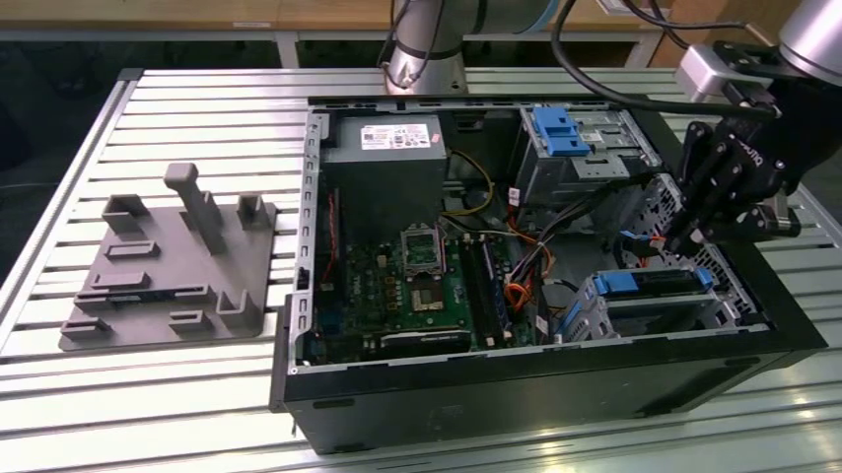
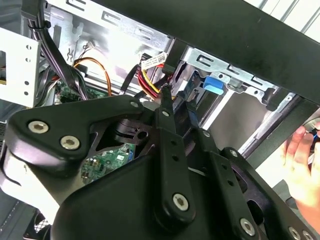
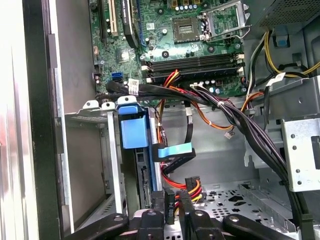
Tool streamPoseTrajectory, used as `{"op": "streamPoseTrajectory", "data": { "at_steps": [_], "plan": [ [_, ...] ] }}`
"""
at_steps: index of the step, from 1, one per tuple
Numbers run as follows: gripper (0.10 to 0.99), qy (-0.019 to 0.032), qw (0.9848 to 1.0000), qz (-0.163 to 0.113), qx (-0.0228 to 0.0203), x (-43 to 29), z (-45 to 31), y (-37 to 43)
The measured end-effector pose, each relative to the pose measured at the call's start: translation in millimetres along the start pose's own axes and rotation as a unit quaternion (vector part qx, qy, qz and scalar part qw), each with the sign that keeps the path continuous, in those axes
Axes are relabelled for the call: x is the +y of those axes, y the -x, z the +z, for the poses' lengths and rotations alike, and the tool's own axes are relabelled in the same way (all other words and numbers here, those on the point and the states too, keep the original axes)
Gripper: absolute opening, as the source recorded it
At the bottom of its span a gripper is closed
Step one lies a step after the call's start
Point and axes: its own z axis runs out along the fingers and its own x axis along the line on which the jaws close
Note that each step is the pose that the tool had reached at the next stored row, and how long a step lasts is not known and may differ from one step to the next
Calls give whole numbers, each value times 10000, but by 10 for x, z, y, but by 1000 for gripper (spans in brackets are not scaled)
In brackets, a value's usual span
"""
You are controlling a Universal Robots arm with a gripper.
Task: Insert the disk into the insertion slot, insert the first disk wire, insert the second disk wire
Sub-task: 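Insert the first disk wire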
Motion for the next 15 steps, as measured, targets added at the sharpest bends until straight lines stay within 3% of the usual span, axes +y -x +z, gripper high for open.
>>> {"op": "streamPoseTrajectory", "data": {
  "at_steps": [11, 15],
  "plan": [
    [267, 0, 10000, 1, 13, 1, -3, 27],
    [267, -5, 10000, 4, 52, 1, -4, 27]
  ]
}}
